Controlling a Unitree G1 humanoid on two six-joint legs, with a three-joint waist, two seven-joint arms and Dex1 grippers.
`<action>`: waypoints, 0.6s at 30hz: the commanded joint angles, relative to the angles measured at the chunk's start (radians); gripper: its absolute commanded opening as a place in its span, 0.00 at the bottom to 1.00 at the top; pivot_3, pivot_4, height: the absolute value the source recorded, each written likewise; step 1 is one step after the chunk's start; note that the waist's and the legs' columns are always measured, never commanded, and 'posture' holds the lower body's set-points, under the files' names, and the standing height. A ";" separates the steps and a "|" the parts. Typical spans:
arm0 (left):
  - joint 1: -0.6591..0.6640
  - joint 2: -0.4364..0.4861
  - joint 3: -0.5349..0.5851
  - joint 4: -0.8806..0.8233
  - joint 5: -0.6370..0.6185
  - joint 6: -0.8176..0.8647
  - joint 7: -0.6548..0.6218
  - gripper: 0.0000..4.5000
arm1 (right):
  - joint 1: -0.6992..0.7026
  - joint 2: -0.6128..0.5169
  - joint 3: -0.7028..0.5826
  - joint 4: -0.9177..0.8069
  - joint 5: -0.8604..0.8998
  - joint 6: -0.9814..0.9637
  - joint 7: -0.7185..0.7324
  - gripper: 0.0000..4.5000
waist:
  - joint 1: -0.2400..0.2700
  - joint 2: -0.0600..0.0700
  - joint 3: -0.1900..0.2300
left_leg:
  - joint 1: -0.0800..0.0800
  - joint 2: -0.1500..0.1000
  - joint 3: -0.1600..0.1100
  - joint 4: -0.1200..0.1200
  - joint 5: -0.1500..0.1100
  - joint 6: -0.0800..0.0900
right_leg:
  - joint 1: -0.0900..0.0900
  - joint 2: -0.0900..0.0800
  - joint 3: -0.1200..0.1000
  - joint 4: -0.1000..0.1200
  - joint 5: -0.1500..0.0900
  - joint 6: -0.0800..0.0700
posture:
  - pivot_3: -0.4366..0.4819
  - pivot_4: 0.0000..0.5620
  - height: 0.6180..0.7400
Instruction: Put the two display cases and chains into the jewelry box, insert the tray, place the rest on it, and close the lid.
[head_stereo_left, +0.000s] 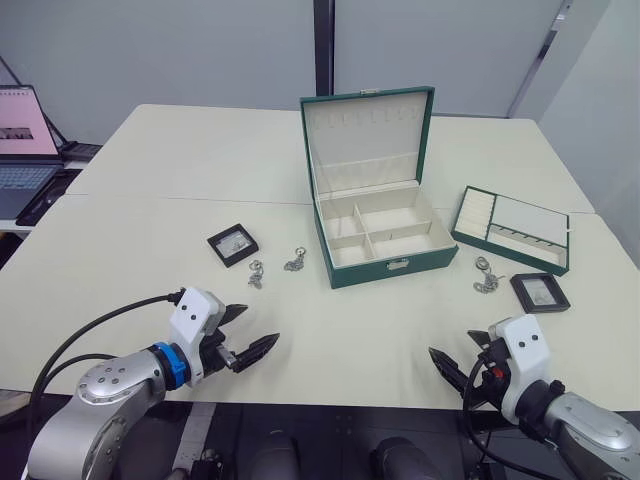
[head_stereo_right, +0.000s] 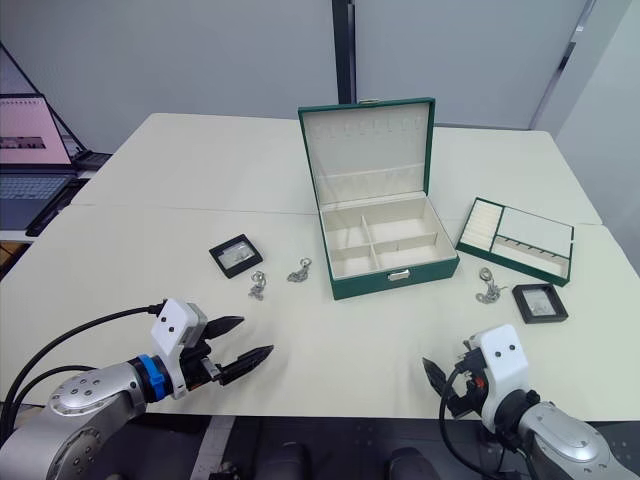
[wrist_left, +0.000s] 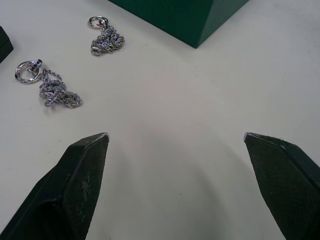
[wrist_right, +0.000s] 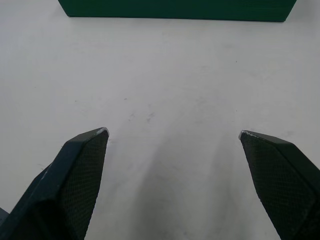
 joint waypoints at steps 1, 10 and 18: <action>0.004 -0.004 0.022 -0.045 -0.027 -0.006 -0.002 1.00 | -0.005 -0.006 -0.004 -0.012 0.007 -0.018 0.002 0.99 | 0.000 0.000 0.000 | 0.000 0.000 0.000 0.000 0.000 0.000 | 0.000 0.000 0.000 0.000 0.000 0.000 | 0.48 0.27 1.00; -0.007 0.004 0.015 -0.061 -0.060 0.022 -0.002 1.00 | -0.016 0.005 0.006 -0.005 0.006 -0.010 -0.014 0.99 | 0.000 0.000 0.000 | 0.000 0.000 0.000 0.000 0.000 0.000 | 0.000 0.000 0.000 0.000 0.000 0.000 | 0.48 0.27 1.00; -0.016 0.001 0.014 -0.070 -0.070 0.037 0.005 1.00 | -0.032 0.009 0.020 -0.001 0.011 0.001 -0.027 0.99 | 0.000 0.000 0.000 | 0.000 0.000 0.000 0.000 0.000 0.000 | 0.000 0.000 0.000 0.000 0.000 0.000 | 0.48 0.27 1.00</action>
